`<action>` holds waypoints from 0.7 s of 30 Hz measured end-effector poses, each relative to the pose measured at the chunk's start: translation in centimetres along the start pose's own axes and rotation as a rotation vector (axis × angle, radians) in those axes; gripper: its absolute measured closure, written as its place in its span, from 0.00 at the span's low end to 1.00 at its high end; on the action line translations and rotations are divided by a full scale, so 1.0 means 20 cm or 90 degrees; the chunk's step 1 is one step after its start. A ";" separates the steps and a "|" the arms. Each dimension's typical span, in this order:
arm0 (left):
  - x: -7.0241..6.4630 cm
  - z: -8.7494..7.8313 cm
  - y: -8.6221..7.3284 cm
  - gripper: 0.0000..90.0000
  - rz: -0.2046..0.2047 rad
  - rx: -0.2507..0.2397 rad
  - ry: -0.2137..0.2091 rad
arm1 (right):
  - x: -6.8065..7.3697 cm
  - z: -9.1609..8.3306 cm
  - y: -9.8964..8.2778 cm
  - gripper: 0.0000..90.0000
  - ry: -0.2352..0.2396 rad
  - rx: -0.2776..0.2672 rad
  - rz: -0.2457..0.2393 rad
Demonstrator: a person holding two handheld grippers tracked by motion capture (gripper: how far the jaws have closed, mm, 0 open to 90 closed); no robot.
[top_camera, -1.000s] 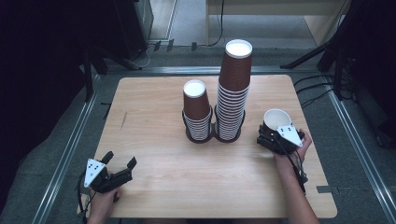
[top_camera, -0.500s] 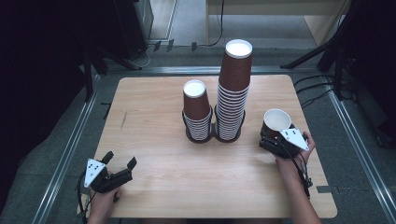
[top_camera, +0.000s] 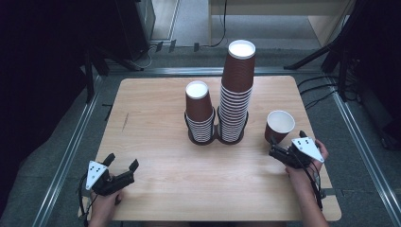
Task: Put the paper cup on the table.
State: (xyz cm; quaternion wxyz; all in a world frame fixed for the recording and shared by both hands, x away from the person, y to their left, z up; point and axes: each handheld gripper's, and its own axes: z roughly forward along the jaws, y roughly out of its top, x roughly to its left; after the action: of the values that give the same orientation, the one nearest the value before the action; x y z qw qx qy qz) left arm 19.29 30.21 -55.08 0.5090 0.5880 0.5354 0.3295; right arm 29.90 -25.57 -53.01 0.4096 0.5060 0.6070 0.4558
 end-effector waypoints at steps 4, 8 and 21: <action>0.00 0.00 0.00 0.03 0.000 0.000 0.001 | -0.02 -0.04 0.00 0.00 -0.004 -0.006 0.005; 0.00 0.00 0.00 0.03 -0.001 0.000 0.000 | -0.03 -0.08 0.00 0.00 -0.002 -0.015 0.005; 0.00 0.00 0.00 0.03 0.001 0.000 0.001 | -0.07 -0.19 -0.01 0.00 0.004 -0.030 0.001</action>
State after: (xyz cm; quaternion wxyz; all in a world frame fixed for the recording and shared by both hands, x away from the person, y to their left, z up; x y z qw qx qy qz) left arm 19.26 30.12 -55.09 0.5085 0.5881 0.5353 0.3302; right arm 26.42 -27.41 -52.19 0.4188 0.4954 0.5970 0.4719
